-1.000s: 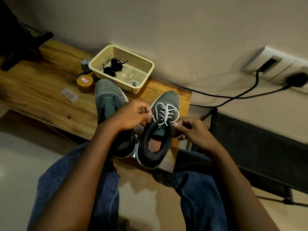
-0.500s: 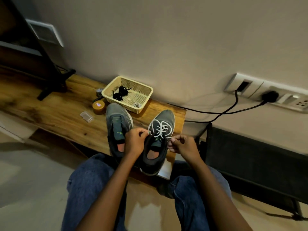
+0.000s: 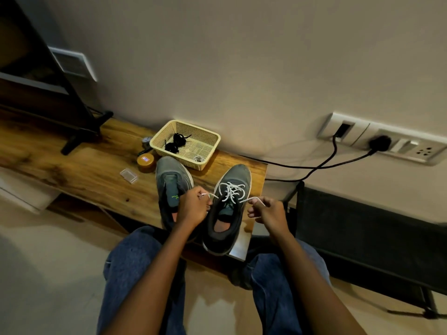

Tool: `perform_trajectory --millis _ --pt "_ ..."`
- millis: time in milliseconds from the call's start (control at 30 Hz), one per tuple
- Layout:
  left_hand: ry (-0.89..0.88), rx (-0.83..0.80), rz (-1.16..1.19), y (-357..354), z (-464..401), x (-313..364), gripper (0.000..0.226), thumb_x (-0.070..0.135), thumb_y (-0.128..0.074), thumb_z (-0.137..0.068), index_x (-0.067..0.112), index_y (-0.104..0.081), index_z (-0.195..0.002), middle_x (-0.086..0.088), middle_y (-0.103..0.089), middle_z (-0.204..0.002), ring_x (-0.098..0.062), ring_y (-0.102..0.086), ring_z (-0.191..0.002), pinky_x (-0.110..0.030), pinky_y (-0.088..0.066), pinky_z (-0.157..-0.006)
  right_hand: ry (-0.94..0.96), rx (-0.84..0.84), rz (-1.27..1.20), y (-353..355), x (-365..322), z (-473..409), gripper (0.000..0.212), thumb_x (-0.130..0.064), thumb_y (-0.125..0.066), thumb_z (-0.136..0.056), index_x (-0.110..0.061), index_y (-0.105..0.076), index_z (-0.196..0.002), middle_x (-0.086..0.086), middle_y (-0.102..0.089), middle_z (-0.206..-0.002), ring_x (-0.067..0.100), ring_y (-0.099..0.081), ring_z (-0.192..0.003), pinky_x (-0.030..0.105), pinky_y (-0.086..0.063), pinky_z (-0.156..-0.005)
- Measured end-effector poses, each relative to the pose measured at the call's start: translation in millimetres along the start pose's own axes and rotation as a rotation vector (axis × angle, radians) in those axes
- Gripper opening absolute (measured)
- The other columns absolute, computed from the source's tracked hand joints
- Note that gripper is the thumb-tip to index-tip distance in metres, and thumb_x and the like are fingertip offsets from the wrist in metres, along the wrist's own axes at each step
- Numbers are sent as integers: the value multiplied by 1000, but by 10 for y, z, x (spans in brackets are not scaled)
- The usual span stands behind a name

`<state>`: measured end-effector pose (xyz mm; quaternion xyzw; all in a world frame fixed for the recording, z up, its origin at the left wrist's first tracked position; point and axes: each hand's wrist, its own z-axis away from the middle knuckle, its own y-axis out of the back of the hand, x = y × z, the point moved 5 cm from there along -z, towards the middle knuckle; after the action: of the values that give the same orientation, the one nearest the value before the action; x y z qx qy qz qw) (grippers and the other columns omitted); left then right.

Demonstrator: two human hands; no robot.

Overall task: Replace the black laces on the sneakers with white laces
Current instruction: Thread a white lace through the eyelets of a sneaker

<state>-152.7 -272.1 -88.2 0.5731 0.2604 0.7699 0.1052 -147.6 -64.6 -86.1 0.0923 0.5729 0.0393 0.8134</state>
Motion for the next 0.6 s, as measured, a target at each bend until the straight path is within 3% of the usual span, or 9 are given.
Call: perform_trajectory --millis 167,333,467,600 --pt "84 51 166 -8 34 -40 25 9 -50 -94 18 -52 -71 -9 -70 -77 -23 -70 -66 -40 -57 -65 -92 -14 -107 -6 73 0 17 -12 -50 -98 -3 -64 -97 8 -61 -68 11 -58 -52 17 -46 -49" --pt "131 259 379 65 70 10 16 8 -43 -98 14 -47 -83 -2 -66 -78 -19 -67 -61 -21 -42 -45 -130 30 -165 14 84 4 17 -11 -48 -99 -5 -64 -97 7 -61 -69 8 -58 -51 16 -46 -49" --pt "89 419 410 179 66 9 11 7 -47 -96 12 -52 -87 -5 -66 -84 -21 -69 -71 -22 -47 -56 -129 54 -203 31 54 31 20 -10 -48 -99 -10 -62 -85 7 -59 -67 4 -57 -46 15 -43 -47" --pt "105 573 492 395 53 -58 7 7 -48 -95 11 -54 -93 -10 -67 -91 -21 -68 -76 -16 -51 -57 -152 119 -230 101 66 20 24 -11 -48 -99 -12 -62 -80 6 -60 -68 7 -57 -50 16 -46 -47"
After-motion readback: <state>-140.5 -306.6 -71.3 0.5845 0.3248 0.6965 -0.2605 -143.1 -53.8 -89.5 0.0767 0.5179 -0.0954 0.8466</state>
